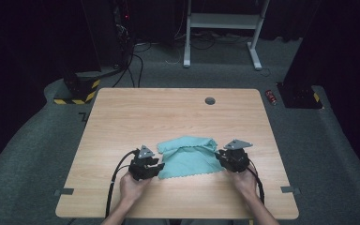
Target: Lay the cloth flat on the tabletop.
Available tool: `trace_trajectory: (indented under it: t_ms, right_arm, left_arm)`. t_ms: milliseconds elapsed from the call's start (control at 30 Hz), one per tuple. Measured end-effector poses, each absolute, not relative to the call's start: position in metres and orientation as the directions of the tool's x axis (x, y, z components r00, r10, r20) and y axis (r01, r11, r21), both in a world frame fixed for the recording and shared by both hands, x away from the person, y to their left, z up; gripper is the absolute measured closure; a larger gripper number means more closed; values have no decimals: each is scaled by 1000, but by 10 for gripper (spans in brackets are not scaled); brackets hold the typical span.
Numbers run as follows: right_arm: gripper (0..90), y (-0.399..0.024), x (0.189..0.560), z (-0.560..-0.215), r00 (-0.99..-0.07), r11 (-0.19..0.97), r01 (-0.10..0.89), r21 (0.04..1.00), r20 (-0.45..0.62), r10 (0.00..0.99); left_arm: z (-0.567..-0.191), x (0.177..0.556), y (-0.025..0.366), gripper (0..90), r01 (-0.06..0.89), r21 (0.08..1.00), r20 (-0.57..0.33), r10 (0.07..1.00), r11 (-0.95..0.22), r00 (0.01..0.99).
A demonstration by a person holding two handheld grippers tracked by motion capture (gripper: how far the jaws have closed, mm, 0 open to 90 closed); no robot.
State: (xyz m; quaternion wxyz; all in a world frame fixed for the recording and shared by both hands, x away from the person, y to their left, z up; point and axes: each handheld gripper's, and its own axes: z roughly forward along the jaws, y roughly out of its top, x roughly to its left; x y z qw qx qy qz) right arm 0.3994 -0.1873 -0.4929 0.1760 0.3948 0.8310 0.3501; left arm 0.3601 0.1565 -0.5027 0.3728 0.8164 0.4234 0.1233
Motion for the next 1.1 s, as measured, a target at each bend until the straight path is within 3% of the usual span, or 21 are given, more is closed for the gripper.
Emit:
trace_trajectory:
  t_ms: [367, 567, 667, 1100]
  right_arm:
    - [726, -187, 384, -514, -636, 485, 548, 681, -37, 771]
    - [880, -181, 380, -514, -661, 518, 519, 680, -64, 747]
    - [899, -182, 381, -513, -663, 516, 529, 674, -52, 747]
    - [900, -185, 355, -496, -704, 511, 486, 709, -29, 709]
  left_arm:
    - [-514, 347, 146, 648, 603, 690, -91, 780, -399, 620]
    - [-515, 352, 143, 803, 611, 687, -119, 769, -393, 628]
    - [-515, 355, 144, 881, 625, 679, -139, 769, -385, 624]
    - [-494, 343, 157, 888, 594, 712, -152, 744, -374, 650]
